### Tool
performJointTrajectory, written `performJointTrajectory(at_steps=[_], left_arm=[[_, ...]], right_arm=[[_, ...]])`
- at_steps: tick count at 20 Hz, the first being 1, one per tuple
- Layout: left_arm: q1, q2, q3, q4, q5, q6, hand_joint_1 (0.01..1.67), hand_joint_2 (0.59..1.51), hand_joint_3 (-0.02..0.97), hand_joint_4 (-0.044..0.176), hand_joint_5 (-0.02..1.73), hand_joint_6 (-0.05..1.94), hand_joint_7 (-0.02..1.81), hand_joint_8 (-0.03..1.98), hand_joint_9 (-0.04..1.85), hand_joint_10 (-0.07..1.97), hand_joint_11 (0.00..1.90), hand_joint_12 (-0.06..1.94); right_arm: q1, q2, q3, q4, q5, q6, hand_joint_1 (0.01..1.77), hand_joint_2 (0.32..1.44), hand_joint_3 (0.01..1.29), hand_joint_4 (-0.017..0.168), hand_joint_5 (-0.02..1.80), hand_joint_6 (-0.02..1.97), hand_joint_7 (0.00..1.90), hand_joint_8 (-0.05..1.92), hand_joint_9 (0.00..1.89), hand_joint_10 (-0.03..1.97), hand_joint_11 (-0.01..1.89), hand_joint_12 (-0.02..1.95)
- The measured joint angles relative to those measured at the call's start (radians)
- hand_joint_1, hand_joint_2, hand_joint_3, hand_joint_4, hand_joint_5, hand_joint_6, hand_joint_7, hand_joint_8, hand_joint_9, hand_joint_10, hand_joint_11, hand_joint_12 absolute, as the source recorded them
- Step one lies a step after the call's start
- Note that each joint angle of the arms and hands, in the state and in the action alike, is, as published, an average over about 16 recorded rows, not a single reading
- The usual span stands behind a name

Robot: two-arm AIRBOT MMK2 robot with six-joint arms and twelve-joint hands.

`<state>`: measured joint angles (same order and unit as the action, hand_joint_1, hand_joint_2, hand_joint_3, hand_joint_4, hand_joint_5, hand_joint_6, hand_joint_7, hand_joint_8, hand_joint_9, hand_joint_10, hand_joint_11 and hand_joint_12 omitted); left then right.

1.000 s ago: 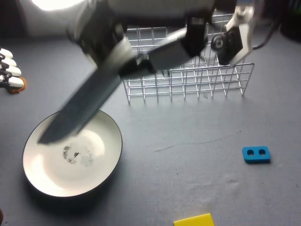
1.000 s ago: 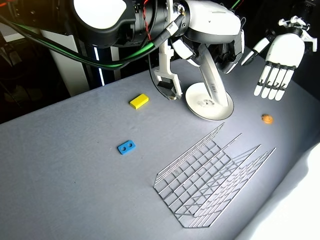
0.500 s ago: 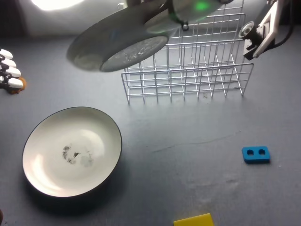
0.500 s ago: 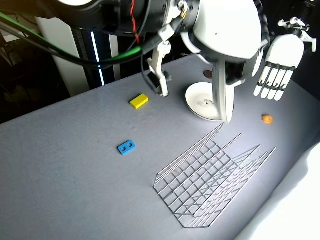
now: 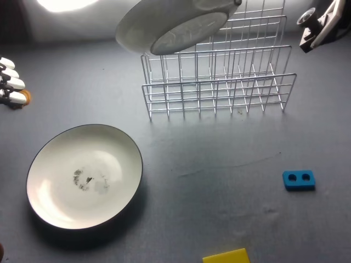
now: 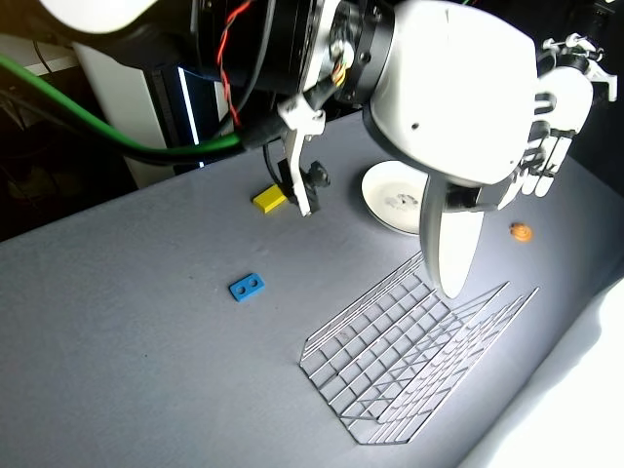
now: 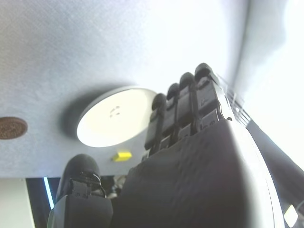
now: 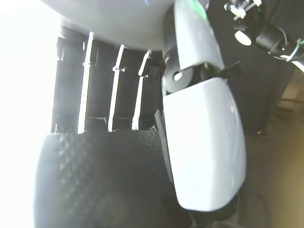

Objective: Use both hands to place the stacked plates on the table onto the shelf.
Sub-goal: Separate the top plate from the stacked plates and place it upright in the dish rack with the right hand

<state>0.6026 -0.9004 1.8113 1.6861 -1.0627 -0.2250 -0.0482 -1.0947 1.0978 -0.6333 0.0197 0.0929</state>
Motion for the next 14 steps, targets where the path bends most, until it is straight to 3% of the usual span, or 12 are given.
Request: performJointTrajectory(at_steps=[6, 11, 14], left_arm=[[0.002, 0.0, -0.019, 0.006, -0.017, -0.005, 0.02, 1.145, 0.02, 0.007, 0.07, 0.01, 0.03, -0.01, 0.02, 0.02, 0.02, 0.01], [0.005, -0.001, -0.054, 0.021, -0.032, 0.0, 0.02, 1.146, 0.02, 0.007, 0.07, 0.01, 0.03, -0.01, 0.02, 0.02, 0.01, 0.01], [0.009, -0.006, -0.077, 0.032, -0.038, 0.005, 0.02, 1.147, 0.021, 0.007, 0.07, 0.01, 0.03, -0.01, 0.02, 0.02, 0.01, 0.01]], right_arm=[[0.001, 0.003, 0.041, 0.098, -0.035, -0.008, 1.3, 1.02, 0.02, -0.007, 0.92, 0.85, 1.08, 0.79, 1.16, 0.63, 0.96, 0.95], [-0.005, 0.0, 0.087, 0.177, -0.049, -0.016, 1.31, 1.03, 0.02, -0.006, 0.92, 0.88, 1.07, 0.8, 1.16, 0.58, 0.95, 0.96], [-0.016, -0.008, 0.122, 0.218, -0.044, -0.02, 1.32, 1.04, 0.02, -0.005, 0.92, 0.91, 1.06, 0.81, 1.14, 0.66, 0.94, 0.97]])
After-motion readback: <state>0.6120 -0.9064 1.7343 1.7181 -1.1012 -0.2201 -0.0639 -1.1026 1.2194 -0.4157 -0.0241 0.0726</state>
